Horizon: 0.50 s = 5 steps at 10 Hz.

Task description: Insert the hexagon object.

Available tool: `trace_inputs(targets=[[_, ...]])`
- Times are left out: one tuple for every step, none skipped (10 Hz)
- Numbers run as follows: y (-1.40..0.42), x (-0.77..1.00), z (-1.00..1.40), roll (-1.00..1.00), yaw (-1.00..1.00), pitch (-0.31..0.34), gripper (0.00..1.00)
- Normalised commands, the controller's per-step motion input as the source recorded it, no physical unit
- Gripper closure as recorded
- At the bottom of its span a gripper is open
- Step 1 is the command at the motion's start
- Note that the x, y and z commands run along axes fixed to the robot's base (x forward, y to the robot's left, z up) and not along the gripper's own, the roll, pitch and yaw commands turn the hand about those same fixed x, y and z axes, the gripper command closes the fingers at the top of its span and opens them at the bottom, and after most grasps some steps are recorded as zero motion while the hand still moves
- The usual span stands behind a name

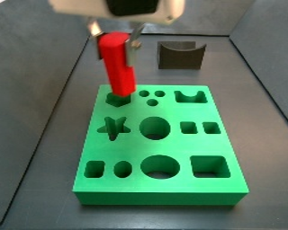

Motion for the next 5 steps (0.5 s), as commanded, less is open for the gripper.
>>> trace_inputs(targets=[[0.00, -0.22, -0.14, 0.00, 0.00, -0.067, 1.00], [-0.05, -0.18, -0.17, 0.00, 0.00, -0.044, 1.00], [-0.06, 0.00, -0.26, -0.06, -0.04, -0.019, 1.00], [-0.06, 0.00, -0.26, -0.08, -0.07, -0.007, 1.00], [-0.06, 0.02, -0.26, -0.08, -0.09, 0.000, 1.00]])
